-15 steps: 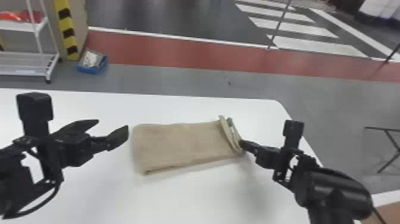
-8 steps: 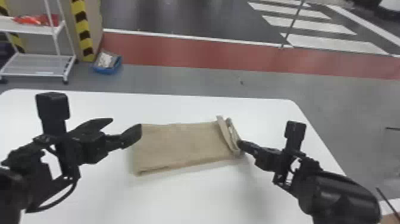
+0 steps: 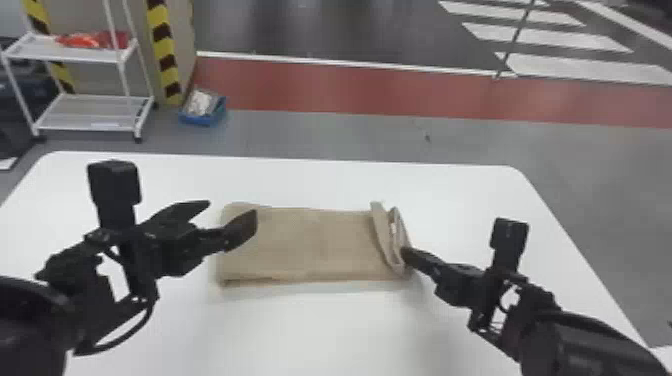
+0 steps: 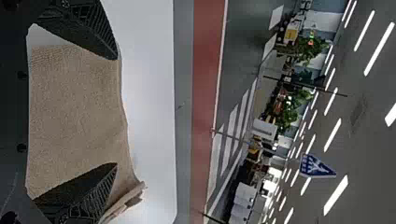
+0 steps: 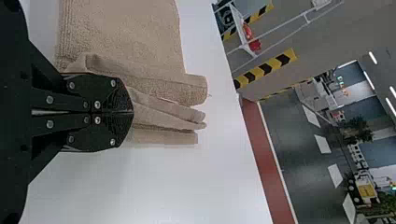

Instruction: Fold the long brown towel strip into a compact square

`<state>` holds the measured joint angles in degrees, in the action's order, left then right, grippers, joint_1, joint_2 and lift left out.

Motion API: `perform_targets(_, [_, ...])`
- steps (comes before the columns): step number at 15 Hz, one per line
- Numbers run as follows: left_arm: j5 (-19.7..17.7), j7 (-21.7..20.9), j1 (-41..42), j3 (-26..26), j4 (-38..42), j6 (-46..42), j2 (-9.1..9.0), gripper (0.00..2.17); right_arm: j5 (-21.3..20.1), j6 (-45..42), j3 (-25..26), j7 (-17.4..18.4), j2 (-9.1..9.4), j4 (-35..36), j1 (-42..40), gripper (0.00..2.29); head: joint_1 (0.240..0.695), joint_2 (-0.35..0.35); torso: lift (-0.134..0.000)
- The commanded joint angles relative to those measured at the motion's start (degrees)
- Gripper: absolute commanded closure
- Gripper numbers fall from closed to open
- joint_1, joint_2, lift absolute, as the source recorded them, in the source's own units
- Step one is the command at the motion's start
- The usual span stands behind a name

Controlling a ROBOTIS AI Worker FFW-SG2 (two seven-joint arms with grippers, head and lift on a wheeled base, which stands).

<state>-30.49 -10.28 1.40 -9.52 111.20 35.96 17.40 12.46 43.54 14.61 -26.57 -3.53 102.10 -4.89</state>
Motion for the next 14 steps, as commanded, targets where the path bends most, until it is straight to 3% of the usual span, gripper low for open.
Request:
perform_targets(1, [0.08, 0.00, 0.53, 0.03, 0.51, -0.32, 0.00, 0.07, 0.55, 1.60, 0.51, -0.06, -0.08, 1.17, -0.83, 2.01, 0.695, -0.156, -0.124])
perform_targets(3, [0.17, 0.00, 1.23, 0.38, 1.13, -0.32, -0.09, 0.07, 0.81, -1.56, 0.95, 0.03, 0.01, 2.40, -1.62, 2.00, 0.695, -0.157, -0.124])
perform_targets(4, [0.35, 0.00, 1.67, 0.30, 1.39, -0.32, 0.00, 0.07, 1.25, -5.25, 1.57, -0.41, -0.08, 2.49, -1.79, 1.79, 0.695, -0.158, -0.124])
perform_targets(5, [0.43, 0.00, 2.20, 0.30, 1.83, -0.32, 0.00, 0.07, 1.25, -7.89, 1.92, -1.29, -0.51, 2.75, -1.70, 1.31, 0.695, -0.164, -0.124])
perform_targets(7, [0.79, -0.09, 3.08, 0.03, 2.27, -1.02, 0.09, 0.07, 1.25, -9.47, 2.71, -3.31, -1.66, 4.25, -1.26, 0.00, 0.695, -0.173, -0.124])
perform_targets(10, [3.42, -0.27, 3.69, -2.60, 1.21, -8.58, 0.61, 0.10, 2.22, -4.73, 5.52, -3.31, -3.33, 7.24, -2.06, 0.04, 0.695, -0.190, -0.124])
perform_targets(13, [7.03, 0.00, 0.53, -8.58, -3.62, -14.55, 0.00, 0.27, 2.92, -1.21, 7.54, -2.17, -3.42, 8.99, -3.55, 0.06, 0.695, -0.231, -0.124])
perform_targets(14, [8.34, 0.52, -1.49, -11.04, -6.08, -15.43, -0.70, 0.50, 3.01, -1.03, 8.16, -2.08, -3.24, 9.43, -4.43, 0.07, 0.695, -0.247, -0.124])
